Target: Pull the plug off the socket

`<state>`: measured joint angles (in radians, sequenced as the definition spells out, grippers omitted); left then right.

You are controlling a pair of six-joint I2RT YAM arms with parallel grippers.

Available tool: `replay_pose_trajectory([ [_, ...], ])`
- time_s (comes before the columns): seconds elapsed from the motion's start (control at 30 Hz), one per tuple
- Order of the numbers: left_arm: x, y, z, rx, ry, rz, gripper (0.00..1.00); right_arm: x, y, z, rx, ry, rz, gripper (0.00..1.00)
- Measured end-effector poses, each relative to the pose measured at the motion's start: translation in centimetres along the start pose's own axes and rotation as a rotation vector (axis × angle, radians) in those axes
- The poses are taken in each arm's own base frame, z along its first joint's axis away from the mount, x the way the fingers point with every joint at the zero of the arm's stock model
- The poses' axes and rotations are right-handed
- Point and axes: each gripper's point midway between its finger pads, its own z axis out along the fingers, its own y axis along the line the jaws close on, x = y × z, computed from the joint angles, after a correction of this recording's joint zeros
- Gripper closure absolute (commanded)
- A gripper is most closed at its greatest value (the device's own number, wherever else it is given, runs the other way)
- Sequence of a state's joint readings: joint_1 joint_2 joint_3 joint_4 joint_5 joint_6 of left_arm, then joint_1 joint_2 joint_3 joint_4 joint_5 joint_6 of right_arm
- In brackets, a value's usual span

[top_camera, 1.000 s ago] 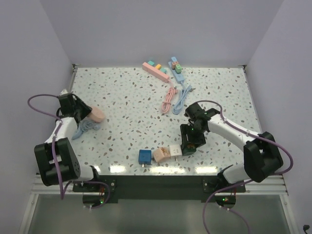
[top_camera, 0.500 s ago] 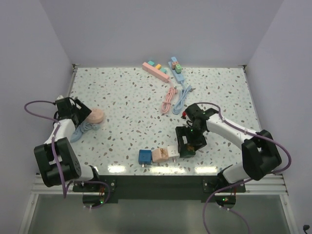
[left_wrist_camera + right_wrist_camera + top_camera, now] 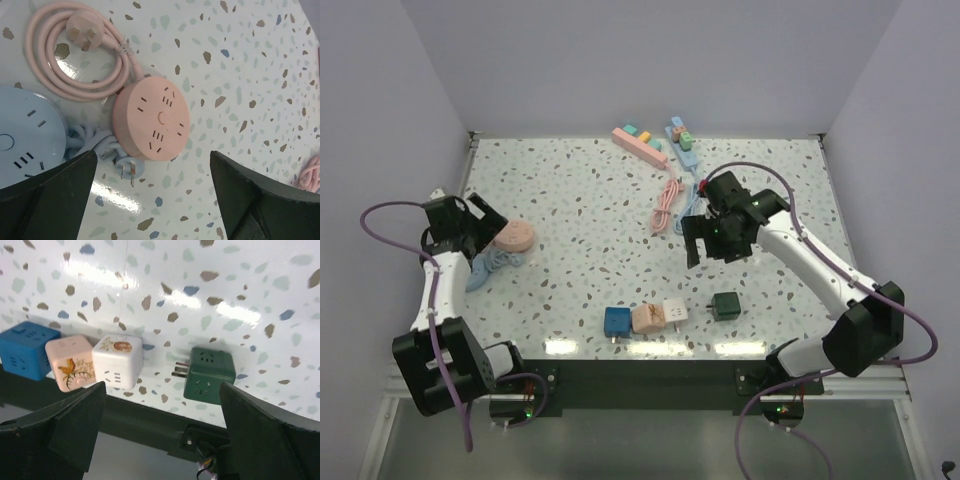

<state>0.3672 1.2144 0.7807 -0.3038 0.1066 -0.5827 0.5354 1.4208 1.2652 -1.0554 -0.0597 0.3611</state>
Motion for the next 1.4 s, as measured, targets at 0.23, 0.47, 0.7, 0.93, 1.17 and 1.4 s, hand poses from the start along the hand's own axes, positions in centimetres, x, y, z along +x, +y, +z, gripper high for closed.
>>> replay_pose_trajectory([
  [0.23, -0.2, -2.8, -1.7, 0.113, -0.004, 0.024, 0.00, -6.9, 0.3, -0.8, 0.041, -0.223, 0.000, 0.01],
  [0.47, 0.6, -8.1, -3.2, 0.278, 0.033, 0.134, 0.00, -16.5, 2.8, 4.5, 0.031, -0.363, 0.015, 0.01],
  [0.7, 1.1, -14.3, -5.6, 0.511, 0.038, 0.269, 0.00, -23.8, 2.9, 10.6, 0.069, -0.410, 0.053, 0.02],
  [0.93, 4.4, -16.1, -5.3, 0.598, 0.145, 0.329, 0.00, -29.8, 1.6, 13.5, 0.065, -0.481, 0.128, 0.11],
  [1.17, 6.2, -17.2, -4.8, 0.633, 0.203, 0.359, 0.00, -33.1, 0.3, 16.0, 0.054, -0.525, 0.179, 0.20],
  [1.4, 6.5, -17.5, -4.4, 0.637, 0.214, 0.367, 0.00, -33.0, 0.0, 19.0, 0.057, -0.496, 0.185, 0.27],
])
